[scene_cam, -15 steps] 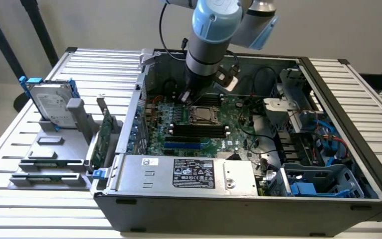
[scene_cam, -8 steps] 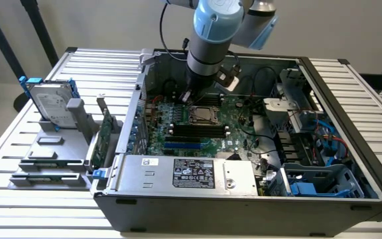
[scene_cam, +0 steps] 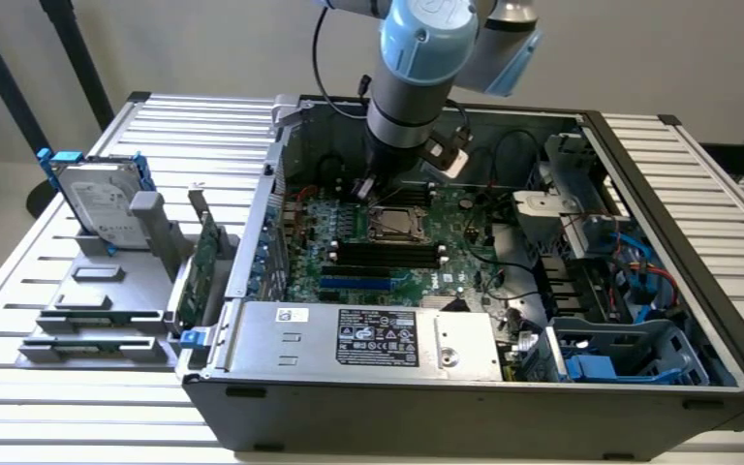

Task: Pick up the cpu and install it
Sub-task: 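Install the first cpu locking lever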

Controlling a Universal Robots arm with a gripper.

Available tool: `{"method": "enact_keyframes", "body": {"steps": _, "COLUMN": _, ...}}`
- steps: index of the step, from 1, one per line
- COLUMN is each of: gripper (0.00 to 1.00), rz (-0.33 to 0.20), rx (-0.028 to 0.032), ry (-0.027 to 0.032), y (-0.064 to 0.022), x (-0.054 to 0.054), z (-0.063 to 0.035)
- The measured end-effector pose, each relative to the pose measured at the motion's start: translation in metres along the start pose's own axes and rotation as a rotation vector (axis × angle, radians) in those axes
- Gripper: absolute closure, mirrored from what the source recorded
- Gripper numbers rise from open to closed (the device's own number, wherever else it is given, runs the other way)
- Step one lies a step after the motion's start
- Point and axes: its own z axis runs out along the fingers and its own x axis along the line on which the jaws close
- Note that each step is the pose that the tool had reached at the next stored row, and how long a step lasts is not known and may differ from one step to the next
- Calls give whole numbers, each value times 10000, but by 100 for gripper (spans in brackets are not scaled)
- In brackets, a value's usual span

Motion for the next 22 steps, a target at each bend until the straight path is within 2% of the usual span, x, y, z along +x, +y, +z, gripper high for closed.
{"method": "enact_keyframes", "body": {"steps": 11, "gripper": 89, "rz": 58, "rx": -17, "ry": 13, "y": 14, "x": -2, "z": 24}}
{"method": "enact_keyframes", "body": {"steps": 22, "gripper": 89, "rz": 236, "rx": -63, "ry": 61, "y": 42, "x": 13, "z": 29}}
